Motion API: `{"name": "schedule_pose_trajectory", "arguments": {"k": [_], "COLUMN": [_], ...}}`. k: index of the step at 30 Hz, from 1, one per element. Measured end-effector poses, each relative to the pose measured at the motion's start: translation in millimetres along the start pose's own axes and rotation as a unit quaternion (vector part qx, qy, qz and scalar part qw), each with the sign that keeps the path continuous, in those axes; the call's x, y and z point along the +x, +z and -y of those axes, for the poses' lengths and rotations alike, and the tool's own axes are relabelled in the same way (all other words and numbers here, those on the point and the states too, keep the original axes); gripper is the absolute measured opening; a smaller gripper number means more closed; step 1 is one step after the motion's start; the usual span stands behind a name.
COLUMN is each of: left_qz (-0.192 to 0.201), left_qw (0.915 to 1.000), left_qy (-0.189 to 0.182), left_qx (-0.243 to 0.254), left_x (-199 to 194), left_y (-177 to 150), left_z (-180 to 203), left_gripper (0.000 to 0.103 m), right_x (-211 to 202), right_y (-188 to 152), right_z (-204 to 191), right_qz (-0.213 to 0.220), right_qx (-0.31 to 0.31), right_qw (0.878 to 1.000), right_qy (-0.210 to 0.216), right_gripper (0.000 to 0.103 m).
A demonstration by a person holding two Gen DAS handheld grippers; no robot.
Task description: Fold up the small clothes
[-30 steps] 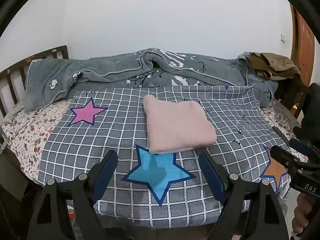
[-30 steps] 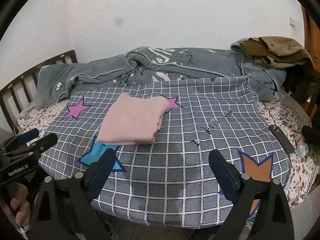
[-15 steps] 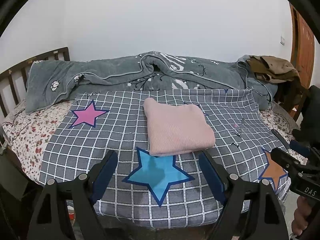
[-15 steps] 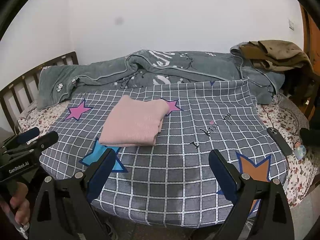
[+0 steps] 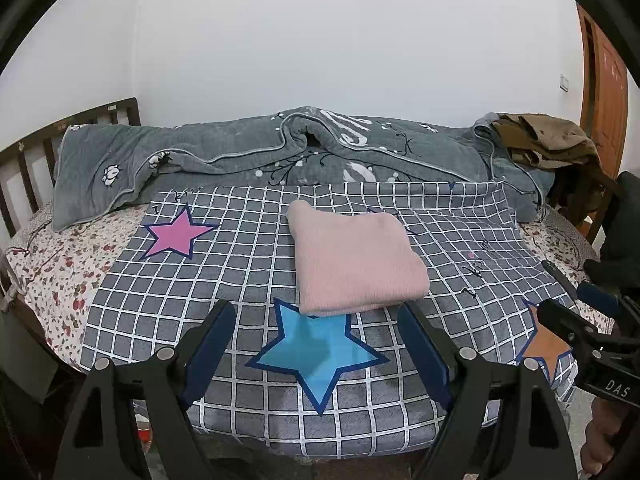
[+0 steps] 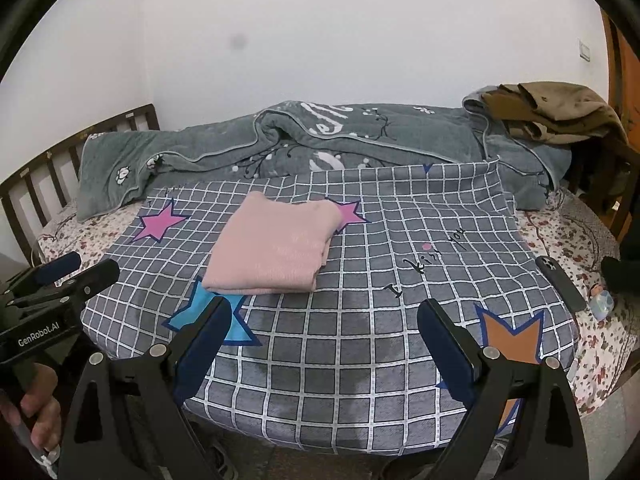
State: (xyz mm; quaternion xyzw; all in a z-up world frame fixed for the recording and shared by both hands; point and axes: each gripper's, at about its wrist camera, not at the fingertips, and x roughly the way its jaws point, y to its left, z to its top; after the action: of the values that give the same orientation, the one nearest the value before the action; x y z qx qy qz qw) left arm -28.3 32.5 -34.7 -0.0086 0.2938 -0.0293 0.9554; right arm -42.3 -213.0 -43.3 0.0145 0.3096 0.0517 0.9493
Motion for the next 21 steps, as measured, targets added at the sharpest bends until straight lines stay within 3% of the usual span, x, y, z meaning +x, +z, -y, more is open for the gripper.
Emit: {"name": "schedule_pose_trajectory", "arguments": {"k": [21], "left_qz": [0.002], "left_qw": [1.0000], "left_qy": [0.002], "left_qx": [0.003], "left_x": [-2.6], "left_y": [1.3], "left_z": [2.6], "left_gripper": [0.083], "right_x": [-2.5], "right_y": [-0.2], "right_z": [1.2], "right_qz": [0.000], "right_qx": [0.003], "right_qw": [1.000], "right_qy": [0.004], "right_gripper": [0.093]}}
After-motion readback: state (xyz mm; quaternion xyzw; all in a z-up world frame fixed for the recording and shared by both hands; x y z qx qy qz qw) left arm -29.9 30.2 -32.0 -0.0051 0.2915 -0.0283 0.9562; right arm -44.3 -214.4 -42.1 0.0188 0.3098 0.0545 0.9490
